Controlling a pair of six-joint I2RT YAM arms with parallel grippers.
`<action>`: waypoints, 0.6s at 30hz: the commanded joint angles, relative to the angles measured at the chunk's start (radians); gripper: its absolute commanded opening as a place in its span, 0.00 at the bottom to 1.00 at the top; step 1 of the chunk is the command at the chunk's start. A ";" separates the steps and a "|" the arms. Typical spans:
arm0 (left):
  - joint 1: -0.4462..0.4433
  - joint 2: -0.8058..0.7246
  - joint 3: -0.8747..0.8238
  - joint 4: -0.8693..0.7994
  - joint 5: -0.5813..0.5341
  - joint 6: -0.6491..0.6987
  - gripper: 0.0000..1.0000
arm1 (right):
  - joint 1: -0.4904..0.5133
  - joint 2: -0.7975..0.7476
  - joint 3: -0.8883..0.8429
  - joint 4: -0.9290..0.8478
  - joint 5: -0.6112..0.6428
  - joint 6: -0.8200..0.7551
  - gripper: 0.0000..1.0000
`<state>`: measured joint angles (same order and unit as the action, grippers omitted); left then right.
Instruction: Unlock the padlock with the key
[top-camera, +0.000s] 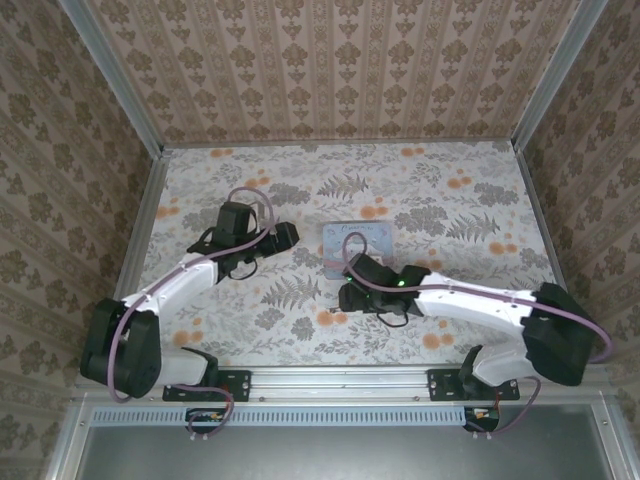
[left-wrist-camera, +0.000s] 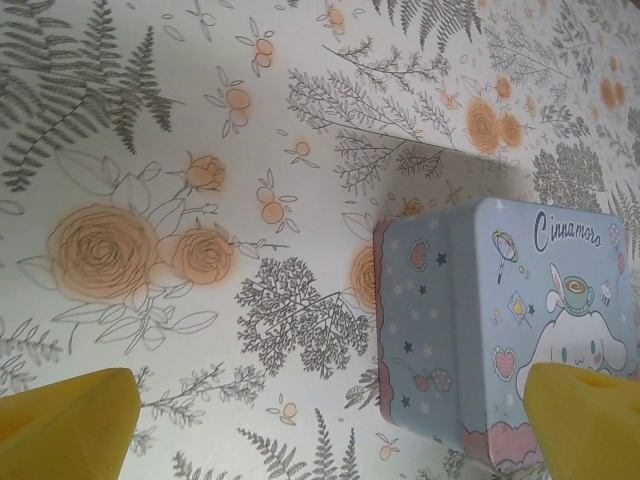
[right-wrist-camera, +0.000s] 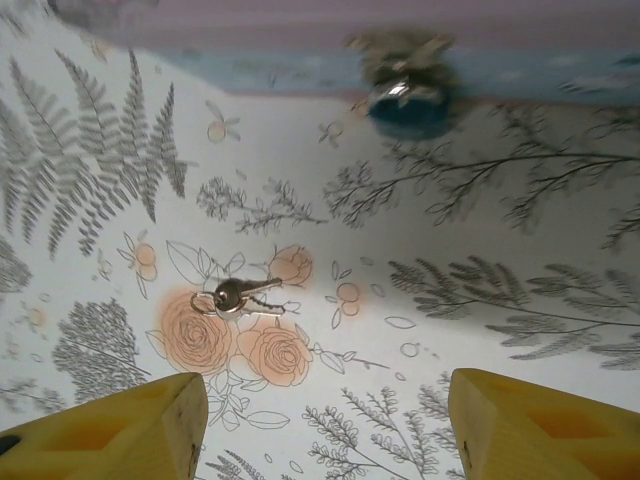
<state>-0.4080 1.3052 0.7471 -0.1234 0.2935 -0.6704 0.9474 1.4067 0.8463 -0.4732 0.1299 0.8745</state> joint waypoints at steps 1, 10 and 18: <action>0.004 -0.056 -0.014 -0.041 0.022 -0.014 1.00 | 0.037 0.081 0.065 -0.031 0.068 0.021 0.67; 0.024 -0.142 -0.060 -0.095 -0.001 -0.011 1.00 | 0.105 0.242 0.142 -0.008 0.094 0.040 0.68; 0.049 -0.168 -0.077 -0.092 0.017 -0.007 1.00 | 0.126 0.325 0.174 0.003 0.108 0.071 0.69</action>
<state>-0.3702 1.1584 0.6792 -0.1986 0.2958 -0.6739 1.0679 1.7092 0.9977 -0.4702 0.2039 0.9131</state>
